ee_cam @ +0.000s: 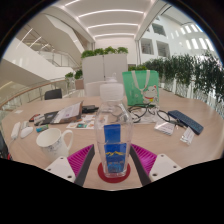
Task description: Pour water
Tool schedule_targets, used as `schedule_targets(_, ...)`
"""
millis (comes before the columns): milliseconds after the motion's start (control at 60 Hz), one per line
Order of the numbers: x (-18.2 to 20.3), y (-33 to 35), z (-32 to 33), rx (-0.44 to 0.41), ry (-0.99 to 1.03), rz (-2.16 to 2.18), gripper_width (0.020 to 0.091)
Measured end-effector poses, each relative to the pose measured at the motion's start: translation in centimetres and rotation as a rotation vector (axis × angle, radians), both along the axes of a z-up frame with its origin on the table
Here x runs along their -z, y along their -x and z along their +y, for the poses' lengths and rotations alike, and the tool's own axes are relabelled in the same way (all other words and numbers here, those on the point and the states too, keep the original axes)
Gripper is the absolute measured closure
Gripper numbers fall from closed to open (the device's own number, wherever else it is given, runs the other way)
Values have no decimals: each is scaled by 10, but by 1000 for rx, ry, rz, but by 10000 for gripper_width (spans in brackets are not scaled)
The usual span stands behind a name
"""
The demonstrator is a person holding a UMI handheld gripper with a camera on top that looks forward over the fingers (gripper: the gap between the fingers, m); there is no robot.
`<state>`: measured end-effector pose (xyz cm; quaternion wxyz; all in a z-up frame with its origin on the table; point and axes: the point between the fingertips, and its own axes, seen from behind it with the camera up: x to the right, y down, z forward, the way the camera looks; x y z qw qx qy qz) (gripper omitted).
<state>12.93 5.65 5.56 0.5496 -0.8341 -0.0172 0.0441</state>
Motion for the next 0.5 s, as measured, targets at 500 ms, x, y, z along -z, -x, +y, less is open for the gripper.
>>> schedule_targets(500, -62, 59, -216, 45, 96, -31, 272)
